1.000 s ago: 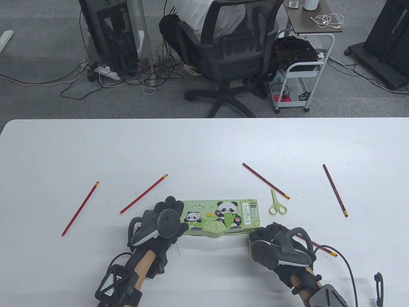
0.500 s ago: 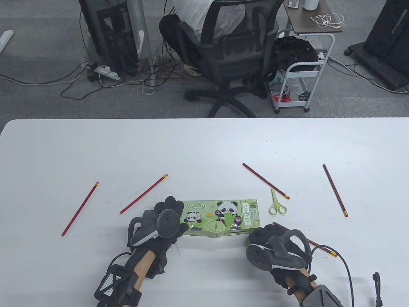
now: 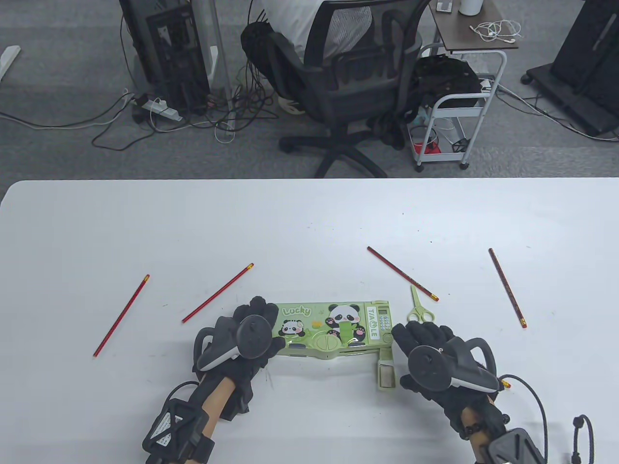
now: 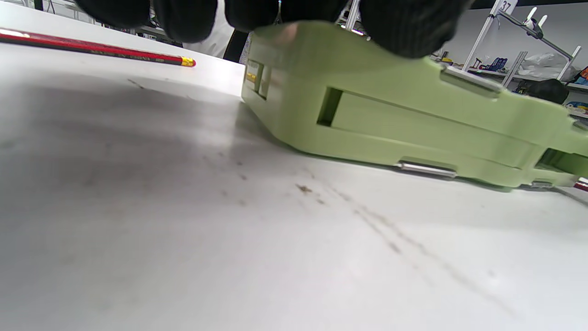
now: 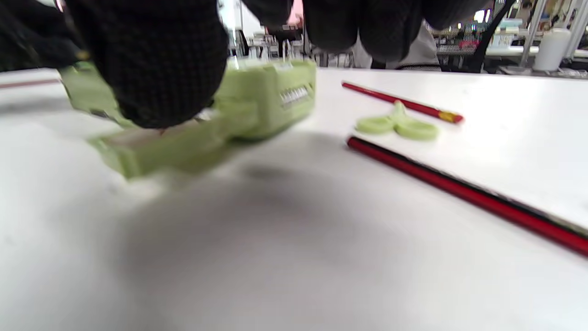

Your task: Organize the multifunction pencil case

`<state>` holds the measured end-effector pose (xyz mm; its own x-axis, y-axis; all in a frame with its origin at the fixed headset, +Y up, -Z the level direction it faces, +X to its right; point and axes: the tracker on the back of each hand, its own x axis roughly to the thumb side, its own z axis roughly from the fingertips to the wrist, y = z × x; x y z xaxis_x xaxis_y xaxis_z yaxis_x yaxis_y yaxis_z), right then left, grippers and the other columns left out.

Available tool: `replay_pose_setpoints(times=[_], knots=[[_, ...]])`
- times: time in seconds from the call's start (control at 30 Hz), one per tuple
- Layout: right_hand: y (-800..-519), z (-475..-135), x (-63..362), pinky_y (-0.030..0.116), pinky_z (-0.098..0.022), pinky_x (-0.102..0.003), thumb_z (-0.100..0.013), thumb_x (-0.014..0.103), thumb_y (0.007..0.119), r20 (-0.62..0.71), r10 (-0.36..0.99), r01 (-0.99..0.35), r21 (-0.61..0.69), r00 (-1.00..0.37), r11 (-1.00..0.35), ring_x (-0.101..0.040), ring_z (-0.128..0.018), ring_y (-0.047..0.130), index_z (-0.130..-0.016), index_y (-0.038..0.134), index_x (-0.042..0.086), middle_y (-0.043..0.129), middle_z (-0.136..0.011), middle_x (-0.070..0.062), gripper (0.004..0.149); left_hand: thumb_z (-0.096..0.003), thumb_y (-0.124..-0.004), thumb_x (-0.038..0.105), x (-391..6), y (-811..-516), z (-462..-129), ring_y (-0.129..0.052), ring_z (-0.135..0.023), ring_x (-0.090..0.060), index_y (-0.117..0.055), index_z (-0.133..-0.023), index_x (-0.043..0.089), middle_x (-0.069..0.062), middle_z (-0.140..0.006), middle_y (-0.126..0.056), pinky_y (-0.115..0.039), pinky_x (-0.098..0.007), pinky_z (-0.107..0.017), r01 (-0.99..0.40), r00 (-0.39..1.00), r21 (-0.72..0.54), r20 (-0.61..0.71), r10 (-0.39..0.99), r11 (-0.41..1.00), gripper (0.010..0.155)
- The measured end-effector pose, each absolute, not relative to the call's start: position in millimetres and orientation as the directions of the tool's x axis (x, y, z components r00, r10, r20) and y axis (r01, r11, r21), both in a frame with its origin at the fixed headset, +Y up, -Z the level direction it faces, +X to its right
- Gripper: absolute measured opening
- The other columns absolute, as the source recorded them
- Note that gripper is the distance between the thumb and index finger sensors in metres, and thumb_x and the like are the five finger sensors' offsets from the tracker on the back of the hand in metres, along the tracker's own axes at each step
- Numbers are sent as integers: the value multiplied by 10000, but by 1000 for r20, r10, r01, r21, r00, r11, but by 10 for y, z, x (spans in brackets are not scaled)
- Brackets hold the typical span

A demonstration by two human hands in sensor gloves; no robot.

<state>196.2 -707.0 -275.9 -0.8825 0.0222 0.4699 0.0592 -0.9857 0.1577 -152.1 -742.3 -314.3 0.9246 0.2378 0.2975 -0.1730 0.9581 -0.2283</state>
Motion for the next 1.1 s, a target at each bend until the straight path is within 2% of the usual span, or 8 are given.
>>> replay_pose_setpoints(times=[0.1,0.27,0.43,0.57,0.93,1.1], knots=[[-7182,-2816,1939,478,-713,-694,-402,449,855,461,-10,104,179,-887,-978,-606,-991,506,-1117,213,60,313,-1113,-352,1037,-541,-657,465,-1521,-7423,-3143,-523,-1085,-579,-427,-1159,143,-231,-1251,-385,-516,-766,-682,-171,925,-229,297,236,958,734],[-7262,-2843,1777,469,-709,-699,-382,502,833,478,-30,115,149,-878,-982,-617,-988,491,-1106,166,20,290,-1102,-377,1096,-542,-654,465,-1524,-7425,-3143,-526,-1084,-577,-423,-1160,145,-229,-1252,-381,-517,-766,-682,-172,925,-230,298,238,958,733],[-7317,-2867,1584,505,-692,-719,-378,520,818,461,16,55,140,-887,-989,-646,-964,528,-1099,179,-45,324,-1079,-428,1116,-541,-655,465,-1522,-7421,-3145,-525,-1088,-572,-425,-1160,147,-228,-1252,-384,-516,-766,-683,-167,926,-230,298,233,959,733],[-7330,-2906,1453,572,-671,-727,-370,541,810,423,-22,73,103,-906,-992,-676,-925,593,-1092,207,-90,377,-1046,-477,1133,-540,-656,465,-1517,-7421,-3146,-527,-1088,-572,-426,-1160,150,-228,-1253,-385,-518,-767,-682,-167,926,-230,297,233,959,733],[-7331,-3086,1280,636,-646,-710,-363,576,814,281,8,28,123,-960,-992,-664,-883,684,-1100,238,-82,452,-1014,-494,1144,-541,-667,459,-1512,-7420,-3154,-539,-1087,-567,-435,-1158,148,-229,-1251,-390,-525,-765,-682,-181,923,-234,294,247,955,729],[-7322,-3124,1185,665,-634,-697,-369,587,815,196,-11,30,94,-981,-995,-648,-862,728,-1111,327,-53,505,-1010,-484,1095,-539,-671,460,-1518,-7422,-3157,-546,-1087,-562,-439,-1157,151,-227,-1250,-389,-527,-765,-682,-192,921,-237,292,258,952,728]])
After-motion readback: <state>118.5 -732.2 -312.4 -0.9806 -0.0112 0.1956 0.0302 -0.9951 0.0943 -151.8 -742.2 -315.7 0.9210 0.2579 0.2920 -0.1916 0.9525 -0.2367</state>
